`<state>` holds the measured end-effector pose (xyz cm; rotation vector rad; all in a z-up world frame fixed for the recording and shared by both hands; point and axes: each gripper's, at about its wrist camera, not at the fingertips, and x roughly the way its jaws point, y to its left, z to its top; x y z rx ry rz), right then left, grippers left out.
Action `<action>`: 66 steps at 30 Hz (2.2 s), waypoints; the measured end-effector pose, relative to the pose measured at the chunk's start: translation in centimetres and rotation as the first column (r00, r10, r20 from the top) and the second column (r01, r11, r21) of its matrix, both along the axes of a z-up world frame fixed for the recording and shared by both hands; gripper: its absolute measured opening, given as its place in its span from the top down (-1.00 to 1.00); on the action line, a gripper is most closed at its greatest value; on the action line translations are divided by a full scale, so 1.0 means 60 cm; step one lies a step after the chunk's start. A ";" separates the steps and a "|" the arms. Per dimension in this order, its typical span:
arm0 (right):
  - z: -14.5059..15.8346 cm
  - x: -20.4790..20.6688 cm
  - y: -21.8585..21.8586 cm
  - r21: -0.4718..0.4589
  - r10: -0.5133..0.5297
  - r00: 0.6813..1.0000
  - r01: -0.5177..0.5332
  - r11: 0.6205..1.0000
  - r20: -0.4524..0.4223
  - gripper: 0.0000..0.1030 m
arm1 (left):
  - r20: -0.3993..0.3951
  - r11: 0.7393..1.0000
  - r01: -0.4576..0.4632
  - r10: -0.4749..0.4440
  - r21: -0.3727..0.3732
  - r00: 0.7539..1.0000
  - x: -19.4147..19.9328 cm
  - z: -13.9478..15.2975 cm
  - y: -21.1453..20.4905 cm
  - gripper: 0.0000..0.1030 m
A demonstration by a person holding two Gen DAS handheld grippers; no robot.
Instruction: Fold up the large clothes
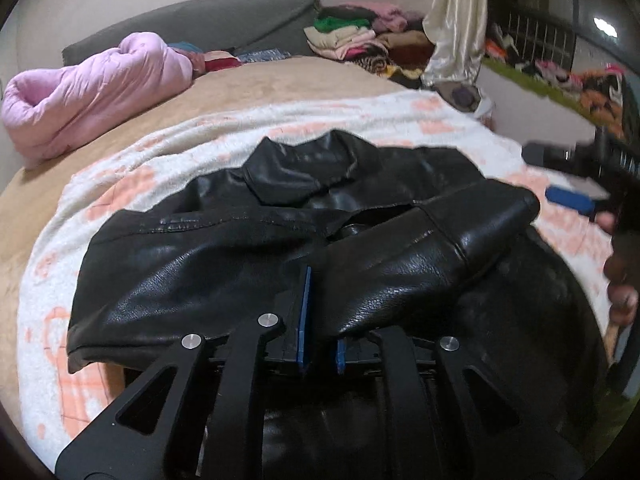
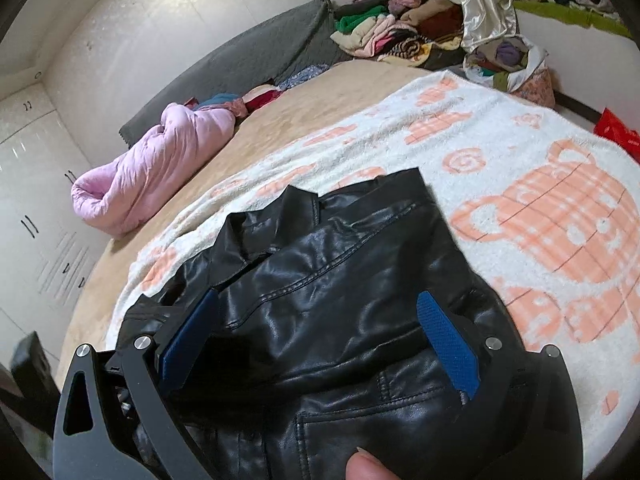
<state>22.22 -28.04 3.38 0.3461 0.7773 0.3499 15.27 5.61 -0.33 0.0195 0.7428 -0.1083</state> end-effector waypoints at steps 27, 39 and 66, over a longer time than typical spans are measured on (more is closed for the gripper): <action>-0.094 0.012 0.127 0.239 0.300 0.914 -0.237 0.942 -0.273 0.30 | -0.003 0.999 -0.006 0.006 -0.054 1.000 -0.055 0.050 0.066 -0.82; 0.072 -0.013 0.200 -0.037 0.431 0.897 -0.429 0.902 0.095 0.76 | -0.041 0.860 -0.343 0.355 -0.377 0.934 -0.041 0.074 0.307 -0.82; 0.119 0.021 0.109 -0.534 0.446 0.865 -0.272 0.801 0.228 0.79 | -0.074 0.887 -0.283 0.275 -0.366 0.959 0.068 0.021 0.238 -0.35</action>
